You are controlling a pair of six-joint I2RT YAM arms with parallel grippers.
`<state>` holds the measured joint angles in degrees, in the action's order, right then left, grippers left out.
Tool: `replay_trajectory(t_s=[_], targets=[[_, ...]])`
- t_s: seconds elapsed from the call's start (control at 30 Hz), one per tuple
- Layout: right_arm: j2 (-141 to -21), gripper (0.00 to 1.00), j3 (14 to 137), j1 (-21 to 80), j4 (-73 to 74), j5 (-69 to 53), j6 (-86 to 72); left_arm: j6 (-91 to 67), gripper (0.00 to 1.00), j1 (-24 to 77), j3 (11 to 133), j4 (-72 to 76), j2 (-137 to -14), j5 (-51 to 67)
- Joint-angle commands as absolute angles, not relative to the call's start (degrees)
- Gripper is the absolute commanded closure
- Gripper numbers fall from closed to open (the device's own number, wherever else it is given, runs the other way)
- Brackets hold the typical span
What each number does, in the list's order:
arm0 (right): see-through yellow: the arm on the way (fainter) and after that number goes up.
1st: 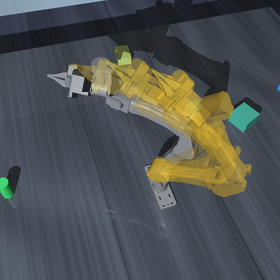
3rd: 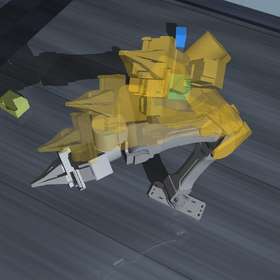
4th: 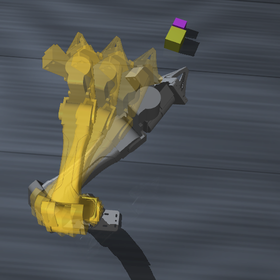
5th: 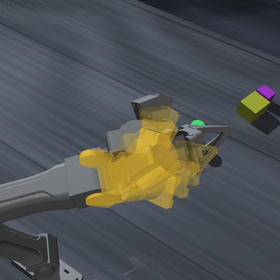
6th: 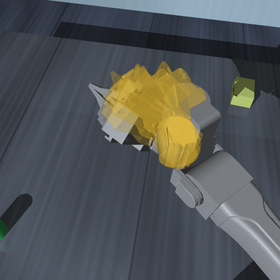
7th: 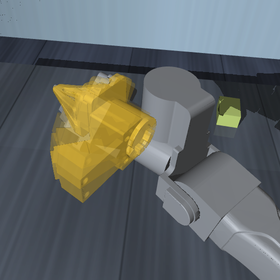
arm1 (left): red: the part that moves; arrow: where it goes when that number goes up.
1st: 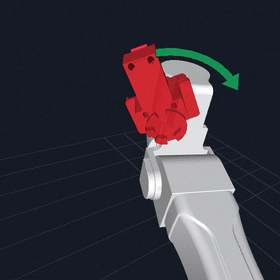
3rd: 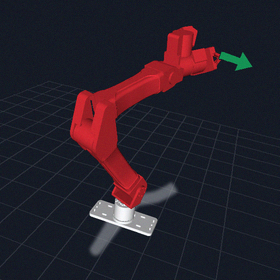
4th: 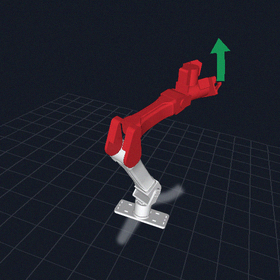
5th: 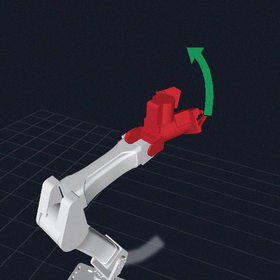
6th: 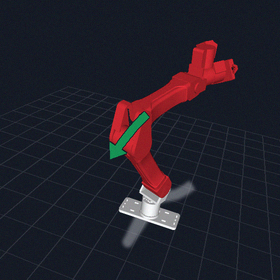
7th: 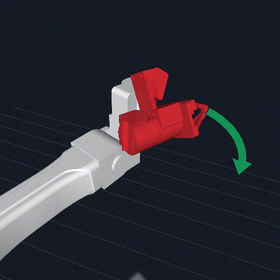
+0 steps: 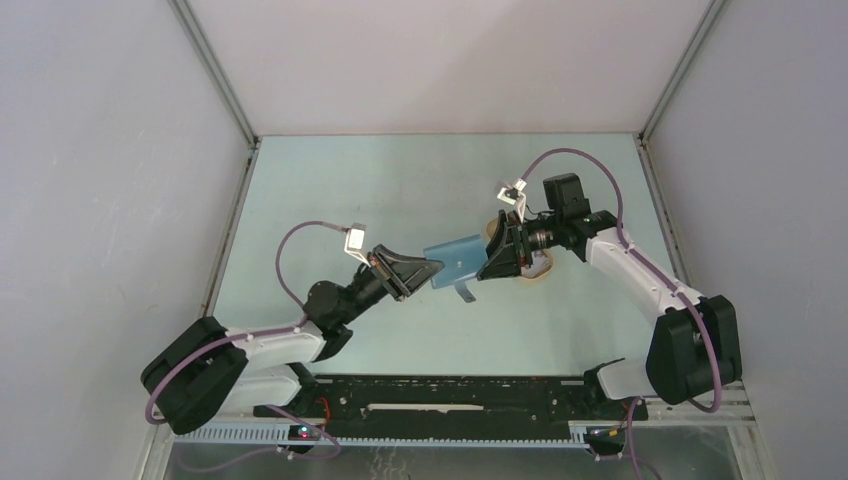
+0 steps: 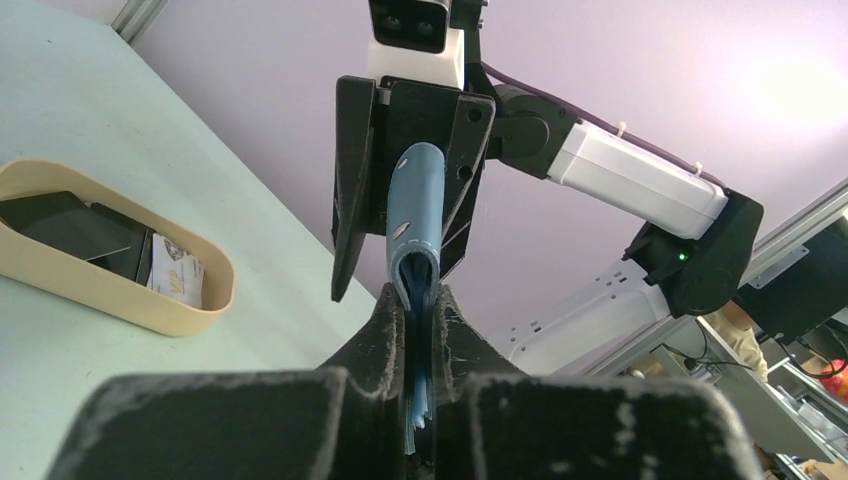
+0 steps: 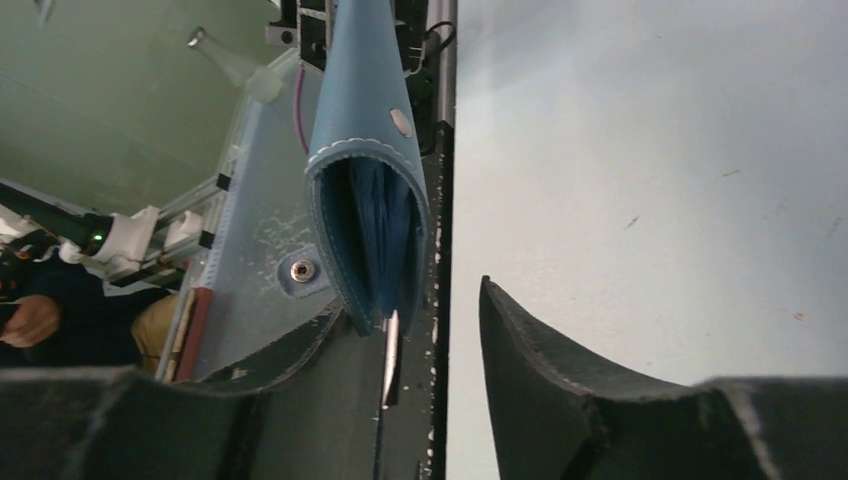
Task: Put the credit cards into the card holder
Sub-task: Open the card holder at the center of the board.
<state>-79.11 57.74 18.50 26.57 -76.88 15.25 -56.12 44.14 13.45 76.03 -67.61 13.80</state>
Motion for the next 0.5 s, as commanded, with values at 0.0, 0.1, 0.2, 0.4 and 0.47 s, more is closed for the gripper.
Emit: replay_trajectory(t_s=[0.0,0.1,0.2,0.4,0.47], targets=[[-79.2,0.49,58.9,18.7,23.5,-82.2,12.8,-57.2,1.00,43.9,13.9,80.6,-67.1,15.2],[-79.0,0.49,58.9,18.9,23.4,-84.6,13.0,-57.5,1.00,44.0,13.7,80.8,-66.5,14.7],[-78.9,0.43,59.0,19.1,23.3,-85.6,13.1,-57.6,1.00,44.0,13.6,80.8,-65.5,14.0],[-78.7,0.40,58.9,19.1,23.4,-85.5,13.1,-58.1,1.00,44.0,13.5,80.8,-64.4,13.8],[-78.6,0.41,58.9,19.1,23.1,-85.5,12.8,-58.2,1.00,44.0,13.4,80.9,-64.2,13.6]])
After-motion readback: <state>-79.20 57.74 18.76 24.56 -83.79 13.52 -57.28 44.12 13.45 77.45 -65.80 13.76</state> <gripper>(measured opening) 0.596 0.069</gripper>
